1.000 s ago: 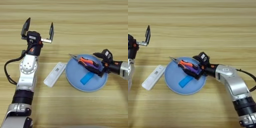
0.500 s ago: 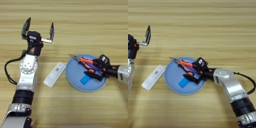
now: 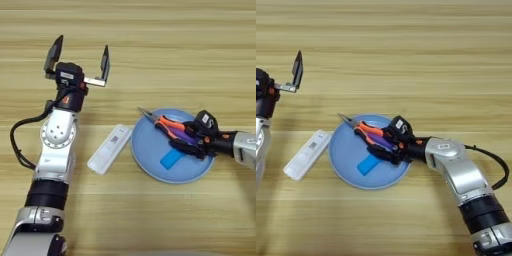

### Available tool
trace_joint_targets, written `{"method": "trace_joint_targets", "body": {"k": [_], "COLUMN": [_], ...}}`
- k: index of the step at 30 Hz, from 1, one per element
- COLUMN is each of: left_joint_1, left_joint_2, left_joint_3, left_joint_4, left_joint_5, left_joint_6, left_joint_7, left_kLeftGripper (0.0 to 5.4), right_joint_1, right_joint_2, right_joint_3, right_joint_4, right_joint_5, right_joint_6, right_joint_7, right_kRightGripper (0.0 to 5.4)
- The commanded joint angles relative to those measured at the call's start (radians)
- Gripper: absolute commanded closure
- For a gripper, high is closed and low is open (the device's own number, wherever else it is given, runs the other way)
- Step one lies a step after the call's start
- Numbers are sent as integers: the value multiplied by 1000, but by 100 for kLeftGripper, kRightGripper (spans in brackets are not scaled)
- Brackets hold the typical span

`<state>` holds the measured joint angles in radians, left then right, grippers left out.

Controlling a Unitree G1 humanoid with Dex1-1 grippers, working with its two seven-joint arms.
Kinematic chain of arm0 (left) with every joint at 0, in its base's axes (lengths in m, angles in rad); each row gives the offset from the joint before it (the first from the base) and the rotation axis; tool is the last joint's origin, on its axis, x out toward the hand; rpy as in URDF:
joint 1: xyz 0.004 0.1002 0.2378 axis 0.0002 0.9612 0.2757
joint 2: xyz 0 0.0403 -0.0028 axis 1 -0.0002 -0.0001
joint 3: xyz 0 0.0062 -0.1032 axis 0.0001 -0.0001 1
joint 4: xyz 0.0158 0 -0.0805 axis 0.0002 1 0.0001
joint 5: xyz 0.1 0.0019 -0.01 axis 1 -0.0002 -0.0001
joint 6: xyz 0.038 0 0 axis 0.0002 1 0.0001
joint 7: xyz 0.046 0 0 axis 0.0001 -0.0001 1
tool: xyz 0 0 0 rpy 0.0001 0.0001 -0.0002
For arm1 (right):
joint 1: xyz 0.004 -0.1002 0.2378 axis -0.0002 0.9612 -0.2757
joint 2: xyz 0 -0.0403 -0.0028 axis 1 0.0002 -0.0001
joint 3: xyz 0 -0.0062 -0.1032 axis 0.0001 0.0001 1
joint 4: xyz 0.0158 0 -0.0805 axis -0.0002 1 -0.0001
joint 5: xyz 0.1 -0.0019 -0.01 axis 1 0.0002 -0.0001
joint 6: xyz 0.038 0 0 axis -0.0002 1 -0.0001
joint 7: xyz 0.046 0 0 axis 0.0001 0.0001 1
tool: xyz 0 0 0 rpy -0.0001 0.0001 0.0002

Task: Move the objects on the table

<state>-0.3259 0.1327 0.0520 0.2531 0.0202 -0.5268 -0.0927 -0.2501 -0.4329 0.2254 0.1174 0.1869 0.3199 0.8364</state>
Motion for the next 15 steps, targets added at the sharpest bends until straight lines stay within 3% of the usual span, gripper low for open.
{"method": "trace_joint_targets", "body": {"k": [1,15], "left_joint_1": [2,2], "left_joint_2": [-4,-2], "left_joint_3": [-5,-5], "left_joint_4": [-7,-1], "left_joint_5": [7,4], "left_joint_6": [-8,-13], "left_joint_7": [7,2], "left_kLeftGripper": [0,0], "right_joint_1": [-13,-53], "right_joint_2": [-3,-12], "right_joint_3": [-20,-92], "right_joint_4": [-14,-102], "right_joint_5": [11,63], "right_joint_6": [7,33], "right_joint_7": [9,10], "right_kRightGripper": [196,196]}}
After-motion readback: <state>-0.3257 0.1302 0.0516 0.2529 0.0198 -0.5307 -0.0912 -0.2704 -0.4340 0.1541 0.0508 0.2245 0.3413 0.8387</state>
